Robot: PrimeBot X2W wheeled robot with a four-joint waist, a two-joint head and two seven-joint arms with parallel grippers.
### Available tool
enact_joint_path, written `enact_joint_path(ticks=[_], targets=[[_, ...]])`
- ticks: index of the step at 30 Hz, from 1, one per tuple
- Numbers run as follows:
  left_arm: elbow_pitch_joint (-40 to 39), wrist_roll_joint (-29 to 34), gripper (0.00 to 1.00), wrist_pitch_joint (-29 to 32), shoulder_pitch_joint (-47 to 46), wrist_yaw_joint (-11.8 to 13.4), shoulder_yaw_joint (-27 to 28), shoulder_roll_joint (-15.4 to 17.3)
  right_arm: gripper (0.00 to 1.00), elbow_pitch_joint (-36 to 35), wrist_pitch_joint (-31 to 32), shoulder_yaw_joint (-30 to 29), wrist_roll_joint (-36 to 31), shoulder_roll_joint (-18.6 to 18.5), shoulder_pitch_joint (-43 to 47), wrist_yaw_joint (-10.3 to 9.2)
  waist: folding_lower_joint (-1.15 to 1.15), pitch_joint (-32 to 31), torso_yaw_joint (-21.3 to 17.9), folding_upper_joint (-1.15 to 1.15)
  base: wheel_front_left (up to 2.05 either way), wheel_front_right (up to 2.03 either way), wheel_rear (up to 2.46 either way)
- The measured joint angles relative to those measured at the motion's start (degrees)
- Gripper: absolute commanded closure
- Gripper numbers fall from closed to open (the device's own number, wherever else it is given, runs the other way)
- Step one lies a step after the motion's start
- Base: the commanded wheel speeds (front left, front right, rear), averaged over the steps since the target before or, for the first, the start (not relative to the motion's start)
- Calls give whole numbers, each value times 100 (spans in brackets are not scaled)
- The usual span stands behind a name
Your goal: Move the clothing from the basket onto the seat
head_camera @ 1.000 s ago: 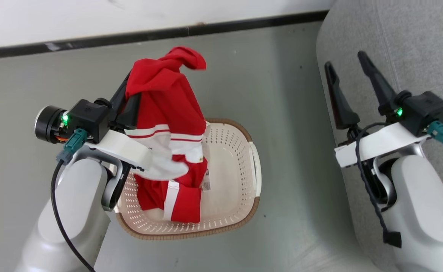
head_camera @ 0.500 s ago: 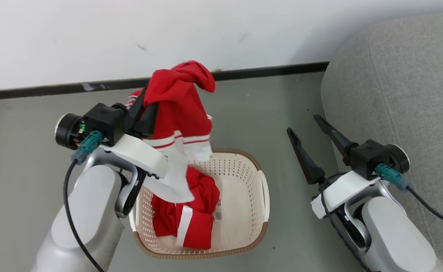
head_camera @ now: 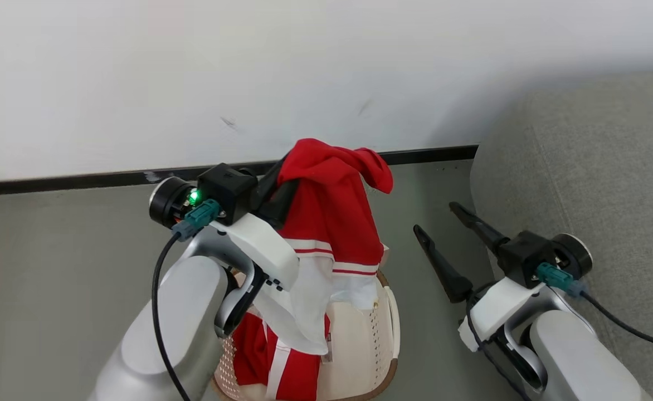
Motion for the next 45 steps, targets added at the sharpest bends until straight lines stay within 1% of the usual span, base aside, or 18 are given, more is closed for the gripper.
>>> enact_joint_path(ticks=[3,11,17,24,27,32,34,35,36,37,38,45], targets=[[-3,-52,100,93,0,-41,-159,-23,0,85,0,201,90,-67,-1,-1,0,-116,-10,0,0,0,0],[-108,-236,100,300,0,-42,-438,-29,0,171,0,616,281,-194,-49,-1,0,-326,-55,0,0,0,0],[-212,-325,100,437,0,-41,-613,-29,0,434,0,1093,516,-258,-258,-1,0,-434,-63,0,0,0,0],[-408,-464,100,564,1,-30,-833,-29,0,760,0,1457,692,-332,-528,-1,0,-475,36,0,0,0,0],[-527,-608,100,591,1,11,-947,-24,0,895,0,1719,788,-319,-682,-1,0,-476,96,0,0,0,0],[-666,-753,100,620,1,80,-1122,-22,0,1140,0,2360,1029,-246,-956,0,0,-464,202,0,0,0,0],[-705,-795,100,622,1,112,-1178,-22,0,1254,1,2533,1054,-224,-1053,0,0,-458,243,0,0,0,0],[-720,-803,100,638,1,114,-1196,-23,23,1290,0,2566,1087,-221,-1095,0,0,-455,264,0,0,0,0],[-728,-804,100,639,1,146,-1215,-23,58,1310,0,2588,1139,-221,-1134,0,0,-453,283,0,0,0,0],[-745,-812,100,639,1,169,-1225,-22,76,1341,1,2618,1190,-220,-1179,0,0,-451,301,0,0,0,0],[-750,-827,100,638,1,186,-1228,-22,100,1358,0,2639,1210,-220,-1218,0,0,-449,317,0,0,0,0],[-735,-910,100,634,29,378,-1166,-22,100,1339,0,2720,1373,-301,-1334,0,0,-452,354,0,0,0,0]])
